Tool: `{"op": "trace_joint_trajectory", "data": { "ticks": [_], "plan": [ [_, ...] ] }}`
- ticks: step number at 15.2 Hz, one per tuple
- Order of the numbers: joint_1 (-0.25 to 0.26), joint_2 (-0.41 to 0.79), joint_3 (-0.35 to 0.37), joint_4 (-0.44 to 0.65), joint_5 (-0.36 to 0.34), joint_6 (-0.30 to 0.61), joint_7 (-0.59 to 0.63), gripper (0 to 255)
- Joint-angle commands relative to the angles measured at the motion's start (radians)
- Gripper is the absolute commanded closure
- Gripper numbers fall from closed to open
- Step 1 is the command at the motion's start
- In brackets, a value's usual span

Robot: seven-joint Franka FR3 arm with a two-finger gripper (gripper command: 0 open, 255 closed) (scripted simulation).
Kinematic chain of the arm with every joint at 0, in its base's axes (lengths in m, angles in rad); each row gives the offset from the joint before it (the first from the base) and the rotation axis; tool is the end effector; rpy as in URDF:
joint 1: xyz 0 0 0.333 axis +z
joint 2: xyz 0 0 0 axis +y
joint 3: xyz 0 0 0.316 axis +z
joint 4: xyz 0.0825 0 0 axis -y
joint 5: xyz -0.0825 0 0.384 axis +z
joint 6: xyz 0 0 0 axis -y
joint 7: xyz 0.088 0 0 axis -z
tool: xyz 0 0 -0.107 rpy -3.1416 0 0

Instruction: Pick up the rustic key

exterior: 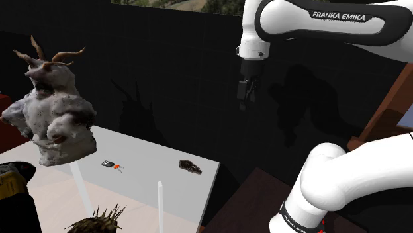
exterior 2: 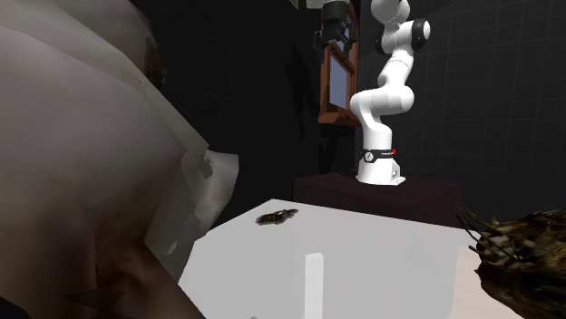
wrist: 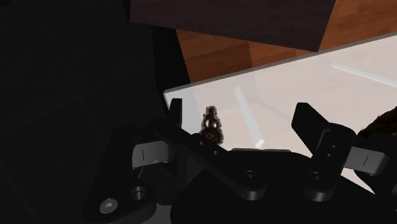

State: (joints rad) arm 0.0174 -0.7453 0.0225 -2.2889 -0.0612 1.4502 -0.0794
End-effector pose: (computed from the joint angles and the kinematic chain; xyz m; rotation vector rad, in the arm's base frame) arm 0.3055 0.0073 0.5996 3.0595 0.1655 -0.1460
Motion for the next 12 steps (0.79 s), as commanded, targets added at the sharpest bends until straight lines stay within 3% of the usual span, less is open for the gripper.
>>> {"op": "trace_joint_trajectory", "data": {
  "ticks": [1,12],
  "plan": [
    [0.000,0.000,0.000,0.000,0.000,0.000,0.000,0],
    [-0.005,0.114,-0.027,-0.280,0.018,0.437,0.015,0]
  ]
}}
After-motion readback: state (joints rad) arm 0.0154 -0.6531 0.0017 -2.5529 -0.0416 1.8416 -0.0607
